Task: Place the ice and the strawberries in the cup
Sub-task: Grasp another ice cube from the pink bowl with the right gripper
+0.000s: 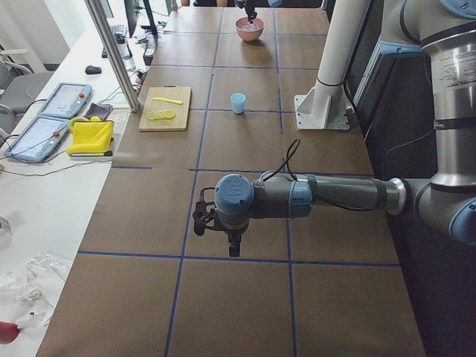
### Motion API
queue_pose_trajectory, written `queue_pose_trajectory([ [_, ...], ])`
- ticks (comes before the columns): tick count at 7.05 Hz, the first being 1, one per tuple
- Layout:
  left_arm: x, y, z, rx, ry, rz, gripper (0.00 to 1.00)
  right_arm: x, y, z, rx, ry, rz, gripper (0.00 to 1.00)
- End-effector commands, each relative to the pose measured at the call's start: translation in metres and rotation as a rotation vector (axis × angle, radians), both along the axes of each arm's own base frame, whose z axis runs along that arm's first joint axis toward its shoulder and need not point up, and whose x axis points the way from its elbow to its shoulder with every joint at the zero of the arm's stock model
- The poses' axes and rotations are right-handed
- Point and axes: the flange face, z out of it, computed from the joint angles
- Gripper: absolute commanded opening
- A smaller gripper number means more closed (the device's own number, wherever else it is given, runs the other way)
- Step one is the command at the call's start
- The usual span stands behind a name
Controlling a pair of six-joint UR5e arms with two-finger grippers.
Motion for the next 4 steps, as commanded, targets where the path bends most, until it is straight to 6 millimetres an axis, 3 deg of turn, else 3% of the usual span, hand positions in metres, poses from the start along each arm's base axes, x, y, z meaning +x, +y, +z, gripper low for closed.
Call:
queue_pose_trajectory([
  [1,0.0,0.0,-0.004,0.002,0.0,0.0,1.0,0.009,-0.001,-0.068,-0.004,-0.002,0.023,0.0],
  [2,0.0,0.0,-0.006,0.007,0.0,0.0,1.0,0.006,-0.021,-0.127,0.001,-0.004,0.034,0.0],
  [4,0.0,0.004,-0.006,0.005,0.0,-0.002,1.0,-0.022,-0.08,-0.231,-0.026,-0.102,0.041,0.0],
])
